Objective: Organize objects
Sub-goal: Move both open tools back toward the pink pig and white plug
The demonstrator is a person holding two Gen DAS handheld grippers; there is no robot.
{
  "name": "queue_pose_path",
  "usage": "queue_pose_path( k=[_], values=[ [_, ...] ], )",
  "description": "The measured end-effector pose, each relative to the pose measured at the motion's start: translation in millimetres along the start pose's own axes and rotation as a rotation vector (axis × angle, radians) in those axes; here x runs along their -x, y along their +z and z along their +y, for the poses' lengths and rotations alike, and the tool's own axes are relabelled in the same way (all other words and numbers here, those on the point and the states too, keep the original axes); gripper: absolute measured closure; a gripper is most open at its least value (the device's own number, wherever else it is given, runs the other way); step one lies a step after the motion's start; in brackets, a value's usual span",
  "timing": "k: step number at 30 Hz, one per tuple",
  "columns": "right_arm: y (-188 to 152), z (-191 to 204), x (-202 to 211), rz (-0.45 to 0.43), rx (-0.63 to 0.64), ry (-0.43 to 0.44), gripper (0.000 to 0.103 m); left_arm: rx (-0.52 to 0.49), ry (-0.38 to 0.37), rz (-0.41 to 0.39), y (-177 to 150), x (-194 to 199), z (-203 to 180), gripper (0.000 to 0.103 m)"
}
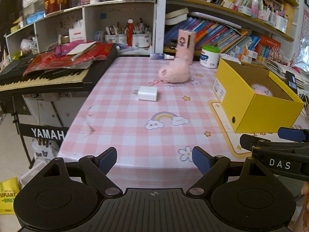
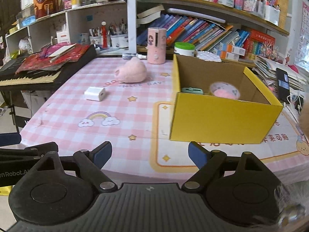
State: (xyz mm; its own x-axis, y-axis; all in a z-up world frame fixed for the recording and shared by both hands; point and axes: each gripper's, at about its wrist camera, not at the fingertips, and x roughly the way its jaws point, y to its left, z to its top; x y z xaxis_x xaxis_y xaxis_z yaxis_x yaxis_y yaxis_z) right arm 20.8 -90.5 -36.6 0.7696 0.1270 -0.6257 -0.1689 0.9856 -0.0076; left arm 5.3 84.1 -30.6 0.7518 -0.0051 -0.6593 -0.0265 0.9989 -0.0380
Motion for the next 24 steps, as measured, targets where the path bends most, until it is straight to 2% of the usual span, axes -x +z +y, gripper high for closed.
queue_pose_path(
  k=[13,24],
  values=[
    [7,23,-4,-0.013,0.031,0.028,0.017,0.035,0.024,-0.002,3,-4,20,0.016],
    [30,20,-48,0.016,0.042,0.08,0.017,0.05,0.064,0.02,26,-41,20,0.016]
  ],
)
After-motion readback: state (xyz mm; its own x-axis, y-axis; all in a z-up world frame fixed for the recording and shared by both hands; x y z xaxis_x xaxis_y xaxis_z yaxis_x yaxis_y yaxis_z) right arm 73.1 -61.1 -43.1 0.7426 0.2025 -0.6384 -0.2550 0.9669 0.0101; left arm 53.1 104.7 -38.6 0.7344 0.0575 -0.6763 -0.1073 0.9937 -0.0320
